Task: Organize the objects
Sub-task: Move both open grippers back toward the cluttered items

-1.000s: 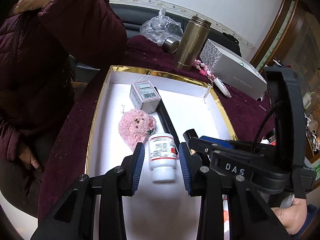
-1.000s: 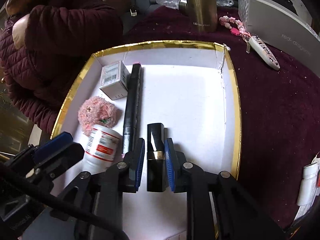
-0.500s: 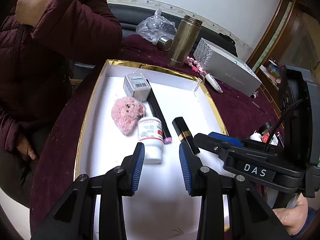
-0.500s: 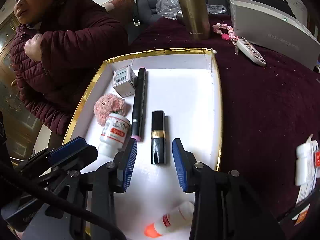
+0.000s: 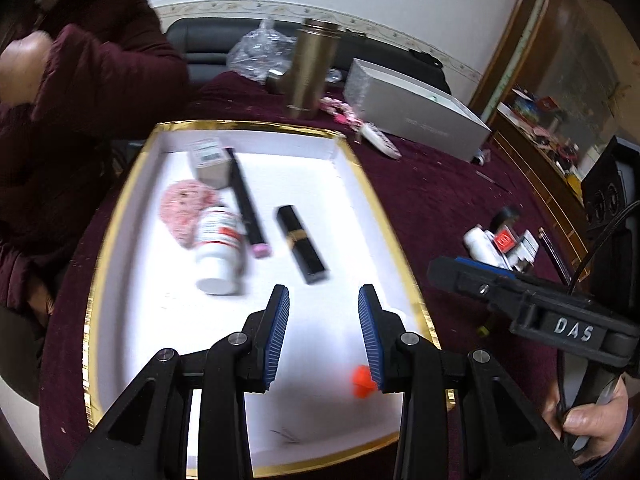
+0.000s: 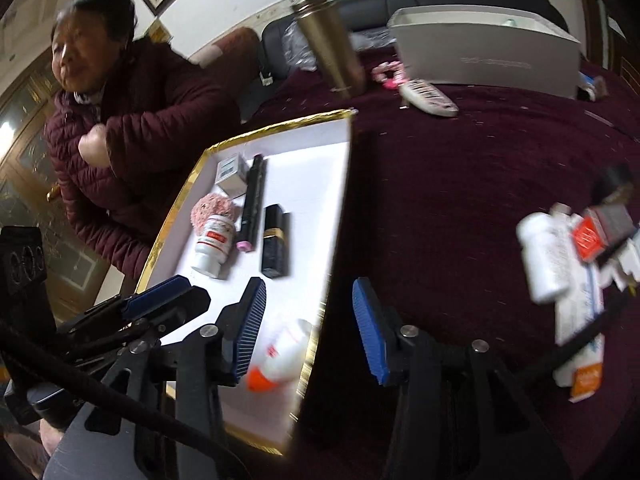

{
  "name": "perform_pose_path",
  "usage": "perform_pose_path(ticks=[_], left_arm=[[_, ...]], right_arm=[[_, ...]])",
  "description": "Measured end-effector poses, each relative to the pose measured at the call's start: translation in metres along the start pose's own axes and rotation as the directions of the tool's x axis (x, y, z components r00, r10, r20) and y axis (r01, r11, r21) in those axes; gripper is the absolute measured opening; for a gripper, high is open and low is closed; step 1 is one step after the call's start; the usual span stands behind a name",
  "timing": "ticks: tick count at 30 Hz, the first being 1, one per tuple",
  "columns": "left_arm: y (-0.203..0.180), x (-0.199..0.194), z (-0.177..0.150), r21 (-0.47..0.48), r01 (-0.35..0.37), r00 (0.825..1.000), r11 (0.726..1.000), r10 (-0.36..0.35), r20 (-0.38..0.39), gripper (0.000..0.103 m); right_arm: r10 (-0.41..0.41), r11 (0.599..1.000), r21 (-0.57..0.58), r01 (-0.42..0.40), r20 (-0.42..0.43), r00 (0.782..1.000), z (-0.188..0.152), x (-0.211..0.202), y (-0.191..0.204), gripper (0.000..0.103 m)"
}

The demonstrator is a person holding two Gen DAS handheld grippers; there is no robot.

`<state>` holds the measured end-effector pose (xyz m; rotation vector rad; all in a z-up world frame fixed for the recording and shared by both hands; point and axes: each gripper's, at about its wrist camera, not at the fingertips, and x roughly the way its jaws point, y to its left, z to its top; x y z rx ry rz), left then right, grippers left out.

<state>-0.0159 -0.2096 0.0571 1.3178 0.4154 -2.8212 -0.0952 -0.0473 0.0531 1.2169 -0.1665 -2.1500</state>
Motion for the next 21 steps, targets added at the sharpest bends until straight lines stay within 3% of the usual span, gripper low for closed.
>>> perform_pose_path(ticks=[11, 13, 15, 19, 21], left_arm=[[-0.079, 0.011, -0.012, 0.153, 0.040, 0.998, 0.987, -0.033, -0.049, 0.031], [-0.094, 0.015, -0.014, 0.190, 0.059, 0.997, 0.980, -0.048, -0.062, 0.036], [-0.110, 0.019, -0.016, 0.225, 0.074, 0.996, 0.972, -0.059, -0.072, 0.046], [-0.149, 0.030, -0.021, 0.320, 0.099, 0.993, 0.942, -0.073, -0.093, 0.048], [-0.166, 0.037, -0.023, 0.365, 0.105, 0.992, 0.925, -0.071, -0.105, 0.048]], right_arm=[[0.004, 0.995, 0.097, -0.012, 0.083, 0.997, -0.015, -0.053, -0.069, 0.046], [-0.002, 0.992, 0.124, -0.014, 0.129, 0.992, -0.016, -0.072, -0.086, 0.052], [-0.041, 0.988, 0.154, 0.014, 0.177, 0.983, -0.016, -0.088, -0.108, 0.057], [-0.141, 0.969, 0.229, 0.089, 0.222, 0.965, -0.021, -0.102, -0.152, 0.057], [-0.150, 0.958, 0.272, 0.087, 0.218, 0.964, -0.027, -0.100, -0.176, 0.057]])
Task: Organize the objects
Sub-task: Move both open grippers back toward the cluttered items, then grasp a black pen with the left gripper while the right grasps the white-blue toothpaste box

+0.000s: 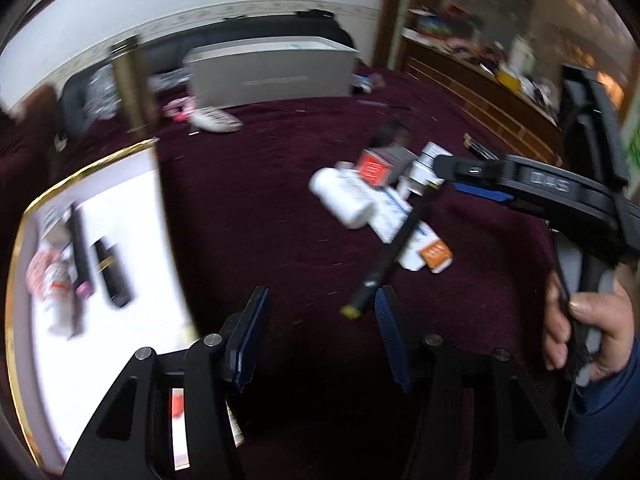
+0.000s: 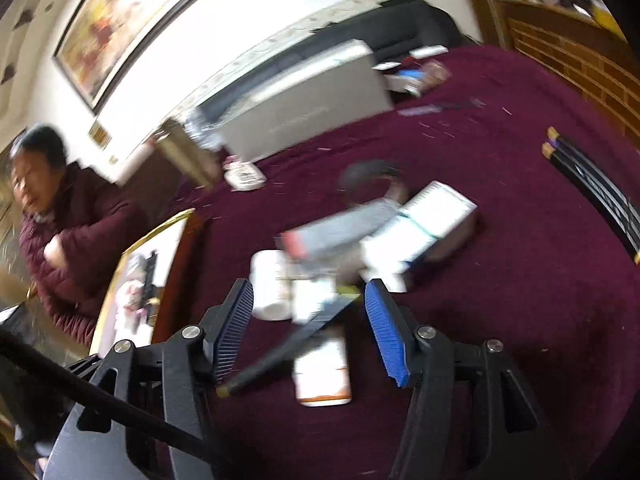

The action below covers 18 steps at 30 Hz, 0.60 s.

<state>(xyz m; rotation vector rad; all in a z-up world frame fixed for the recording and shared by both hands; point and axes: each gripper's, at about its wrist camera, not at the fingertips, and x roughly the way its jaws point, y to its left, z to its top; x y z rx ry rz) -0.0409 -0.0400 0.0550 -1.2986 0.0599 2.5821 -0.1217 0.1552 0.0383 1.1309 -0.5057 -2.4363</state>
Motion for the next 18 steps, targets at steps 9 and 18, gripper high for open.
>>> perform_pose_path(ticks=[9, 18], left_arm=[[-0.054, 0.043, 0.014, 0.164, -0.062, 0.997, 0.984, 0.070, -0.041, 0.047], [-0.028, 0.081, 0.031, -0.069, 0.016, 0.996, 0.998, -0.022, -0.084, 0.018]], right_arm=[[0.073, 0.989, 0.134, -0.069, -0.026, 0.997, 0.004, 0.002, -0.039, 0.057], [0.052, 0.993, 0.107, -0.047, -0.045, 0.998, 0.003, 0.008, -0.037, 0.057]])
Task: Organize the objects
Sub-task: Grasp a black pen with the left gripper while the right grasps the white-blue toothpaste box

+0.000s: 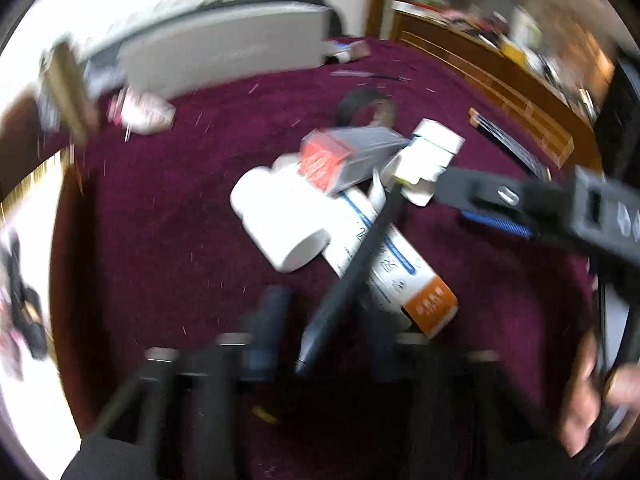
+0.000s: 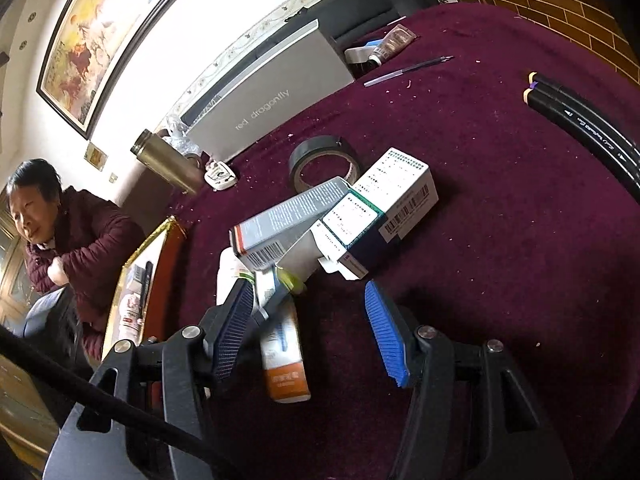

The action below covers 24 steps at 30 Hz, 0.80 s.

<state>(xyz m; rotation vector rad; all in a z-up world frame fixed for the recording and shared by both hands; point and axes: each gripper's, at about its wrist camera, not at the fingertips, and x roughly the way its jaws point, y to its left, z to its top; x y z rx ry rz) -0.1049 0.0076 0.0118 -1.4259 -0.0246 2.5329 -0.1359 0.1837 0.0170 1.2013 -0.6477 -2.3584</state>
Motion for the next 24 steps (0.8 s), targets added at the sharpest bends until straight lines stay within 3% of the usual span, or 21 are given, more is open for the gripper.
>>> perform_pose_path(ticks=[4, 7, 11, 16, 21, 24], left_arm=[[0.033, -0.018, -0.021, -0.127, -0.013, 0.999, 0.992, 0.020, 0.051, 0.014], [0.060, -0.031, -0.037, -0.233, -0.015, 0.998, 0.972, 0.030, 0.060, 0.014], [0.061, -0.030, -0.037, -0.224, -0.028, 0.997, 0.974, 0.044, 0.066, 0.014], [0.063, -0.026, -0.035, -0.222, -0.018, 0.996, 0.975, 0.037, 0.084, 0.014], [0.057, -0.025, -0.033, -0.187, -0.035, 0.994, 0.982, 0.053, 0.095, 0.014], [0.056, -0.024, -0.031, -0.175, -0.047, 0.994, 0.984, 0.064, 0.094, 0.014]], right_arm=[[-0.016, 0.999, -0.031, 0.016, 0.001, 1.000, -0.001, 0.000, 0.004, 0.057], [-0.051, 0.992, -0.117, 0.049, -0.015, 0.999, -0.006, 0.006, 0.019, 0.057], [-0.136, 0.961, -0.249, 0.121, -0.043, 0.990, -0.015, 0.022, 0.047, 0.057], [-0.314, 0.876, -0.395, 0.276, -0.033, 0.949, -0.018, 0.048, 0.074, 0.057], [-0.361, 0.848, -0.435, 0.303, -0.055, 0.931, -0.014, 0.079, 0.081, 0.057], [-0.368, 0.814, -0.491, 0.311, -0.022, 0.930, -0.020, 0.082, 0.089, 0.038]])
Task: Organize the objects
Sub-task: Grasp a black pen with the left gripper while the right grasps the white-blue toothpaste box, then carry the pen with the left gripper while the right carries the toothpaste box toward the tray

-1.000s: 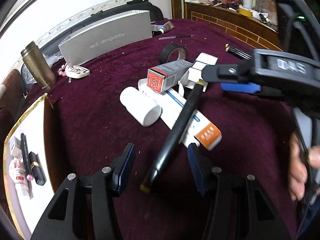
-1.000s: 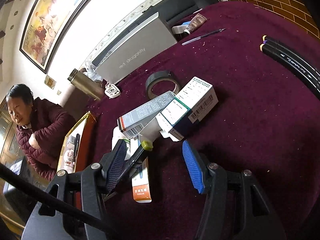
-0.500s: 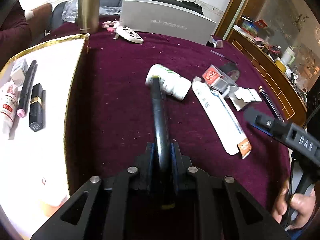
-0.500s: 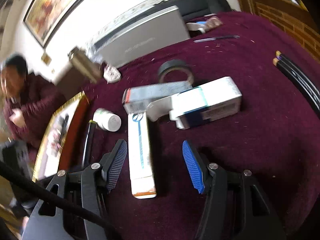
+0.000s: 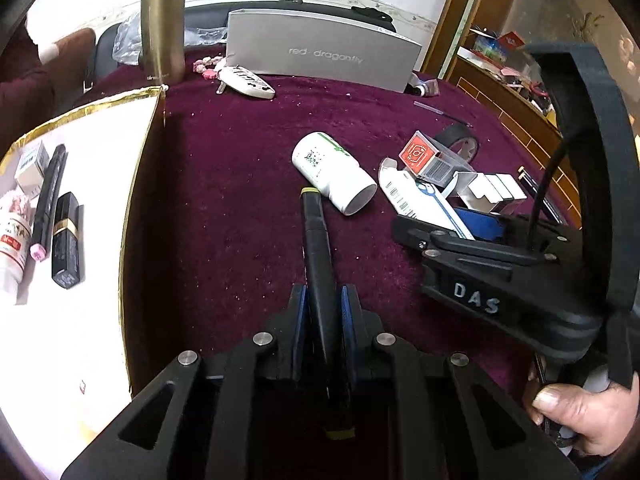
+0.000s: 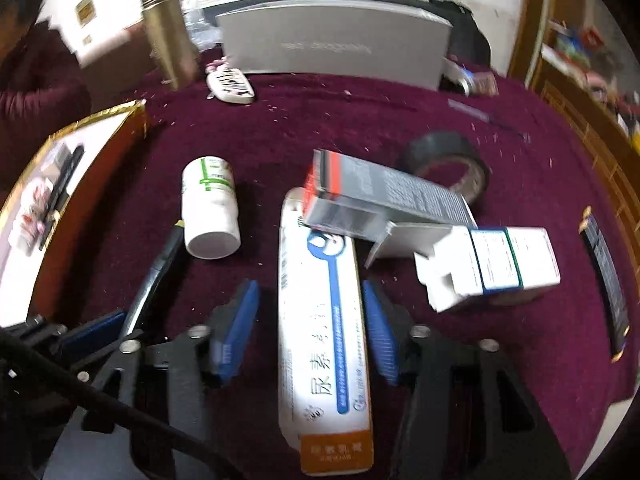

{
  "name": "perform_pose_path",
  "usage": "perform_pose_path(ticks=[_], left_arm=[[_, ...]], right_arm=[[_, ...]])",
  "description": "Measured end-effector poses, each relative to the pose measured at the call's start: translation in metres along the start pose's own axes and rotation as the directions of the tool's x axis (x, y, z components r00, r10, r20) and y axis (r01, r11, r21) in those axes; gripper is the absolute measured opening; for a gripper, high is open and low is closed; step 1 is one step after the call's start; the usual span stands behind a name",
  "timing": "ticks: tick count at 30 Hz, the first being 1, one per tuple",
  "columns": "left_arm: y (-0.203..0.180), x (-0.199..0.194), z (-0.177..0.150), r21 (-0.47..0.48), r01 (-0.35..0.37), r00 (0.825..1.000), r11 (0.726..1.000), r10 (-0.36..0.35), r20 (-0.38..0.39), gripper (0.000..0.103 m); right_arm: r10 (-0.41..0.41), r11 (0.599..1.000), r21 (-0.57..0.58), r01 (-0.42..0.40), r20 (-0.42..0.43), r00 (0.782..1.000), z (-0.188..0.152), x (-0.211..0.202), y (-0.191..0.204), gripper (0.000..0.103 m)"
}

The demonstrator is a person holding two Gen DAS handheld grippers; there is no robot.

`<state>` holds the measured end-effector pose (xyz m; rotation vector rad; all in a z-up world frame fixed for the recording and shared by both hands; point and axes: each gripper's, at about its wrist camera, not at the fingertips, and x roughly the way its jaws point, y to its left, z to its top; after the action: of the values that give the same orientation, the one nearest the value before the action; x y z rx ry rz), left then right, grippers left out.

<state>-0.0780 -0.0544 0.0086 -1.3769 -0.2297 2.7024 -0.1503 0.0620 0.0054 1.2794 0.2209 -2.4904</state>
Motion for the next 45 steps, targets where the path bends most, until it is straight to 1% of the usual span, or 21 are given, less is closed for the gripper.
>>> perform_pose_path(ticks=[1, 3, 6, 8, 10, 11, 12, 13, 14, 15, 16, 17, 18, 19, 22, 24, 29, 31, 36, 40, 45], left_arm=[[-0.002, 0.001, 0.001, 0.007, -0.008, 1.000, 1.000, 0.008, -0.001, 0.014], [-0.007, 0.002, 0.001, 0.032, -0.028, 1.000, 0.999, 0.028, 0.000, 0.016], [-0.019, 0.004, -0.001, 0.088, -0.054, 0.999, 0.995, 0.054, 0.007, 0.027], [-0.028, 0.006, -0.004, 0.131, -0.061, 0.998, 0.990, 0.060, 0.008, 0.042], [-0.036, 0.008, -0.005, 0.168, -0.096, 0.995, 0.981, 0.096, 0.013, 0.043], [-0.035, 0.008, -0.004, 0.161, -0.094, 0.996, 0.982, 0.093, 0.013, 0.043], [-0.034, 0.008, -0.004, 0.157, -0.089, 0.996, 0.984, 0.088, 0.011, 0.042], [-0.033, 0.008, -0.004, 0.158, -0.088, 0.996, 0.984, 0.087, 0.010, 0.041], [-0.033, 0.007, -0.005, 0.157, -0.094, 0.996, 0.983, 0.093, 0.014, 0.030], [-0.031, 0.006, -0.005, 0.152, -0.096, 0.995, 0.984, 0.094, 0.020, 0.018], [-0.028, 0.004, -0.005, 0.145, -0.083, 0.997, 0.986, 0.081, 0.018, 0.013], [-0.024, 0.003, -0.005, 0.124, -0.061, 0.998, 0.990, 0.059, 0.015, 0.011], [-0.015, 0.003, -0.004, 0.080, -0.021, 1.000, 0.997, 0.021, 0.008, 0.011], [-0.010, 0.002, -0.003, 0.058, -0.002, 1.000, 0.998, 0.002, 0.005, 0.011], [-0.006, -0.001, -0.003, 0.035, 0.014, 1.000, 0.999, -0.015, 0.020, 0.011], [-0.005, -0.004, -0.002, 0.018, 0.045, 0.999, 0.999, -0.045, 0.030, 0.011], [-0.009, -0.009, -0.001, 0.034, 0.023, 0.998, 0.999, -0.025, 0.057, 0.011], [-0.012, -0.009, -0.001, 0.055, -0.006, 0.998, 0.998, 0.003, 0.069, 0.011], [-0.014, -0.001, -0.004, 0.067, -0.016, 1.000, 0.998, 0.015, 0.023, 0.011], [-0.012, 0.003, -0.002, 0.053, -0.021, 1.000, 0.998, 0.021, 0.010, 0.011], [-0.015, 0.009, 0.005, 0.049, -0.051, 0.998, 0.997, 0.050, 0.023, 0.012]], right_arm=[[-0.013, 1.000, -0.007, 0.013, 0.017, 1.000, -0.002, 0.000, 0.000, 0.037], [-0.001, 1.000, 0.012, 0.000, 0.023, 1.000, -0.002, -0.001, -0.002, 0.037], [0.023, 1.000, 0.016, -0.023, 0.039, 0.999, -0.003, -0.002, -0.006, 0.037], [0.033, 0.999, 0.011, -0.034, 0.050, 0.998, -0.003, -0.001, -0.007, 0.042], [0.042, 0.999, -0.003, -0.042, 0.033, 0.999, -0.001, 0.001, -0.003, 0.051], [0.028, 0.999, -0.020, -0.028, 0.028, 0.999, -0.001, 0.001, 0.002, 0.051], [0.011, 0.999, -0.040, -0.010, 0.023, 1.000, -0.001, 0.001, 0.006, 0.050], [0.003, 0.998, -0.061, -0.002, 0.025, 1.000, -0.002, 0.000, 0.011, 0.040], [0.010, 0.998, -0.069, -0.008, 0.026, 1.000, -0.003, -0.001, 0.012, 0.027], [0.012, 0.997, -0.074, -0.010, 0.028, 1.000, -0.004, -0.002, 0.012, 0.023], [0.015, 0.997, -0.076, -0.012, 0.030, 0.999, -0.005, -0.004, 0.012, 0.022], [0.021, 0.998, -0.067, -0.019, 0.030, 0.999, -0.006, -0.005, 0.011, 0.021], [0.031, 0.998, -0.054, -0.030, 0.035, 0.999, -0.007, -0.006, 0.008, 0.020], [0.047, 0.998, -0.040, -0.046, 0.039, 0.998, -0.008, -0.009, 0.005, 0.019], [0.087, 0.996, 0.007, -0.088, 0.052, 0.995, -0.008, -0.014, -0.004, 0.019], [0.120, 0.992, 0.025, -0.122, 0.066, 0.991, -0.007, -0.018, -0.008, 0.020], [0.148, 0.988, 0.037, -0.152, 0.103, 0.984, -0.006, -0.031, -0.008, 0.020], [0.159, 0.986, 0.038, -0.164, 0.106, 0.982, -0.006, -0.032, -0.008, 0.020], [0.158, 0.987, 0.026, -0.160, 0.051, 0.986, -0.008, -0.022, -0.005, 0.020], [0.151, 0.989, 0.008, -0.151, 0.011, 0.989, -0.010, -0.012, 0.001, 0.020], [0.118, 0.993, -0.003, -0.118, 0.020, 0.993, -0.010, -0.008, 0.004, 0.021]])
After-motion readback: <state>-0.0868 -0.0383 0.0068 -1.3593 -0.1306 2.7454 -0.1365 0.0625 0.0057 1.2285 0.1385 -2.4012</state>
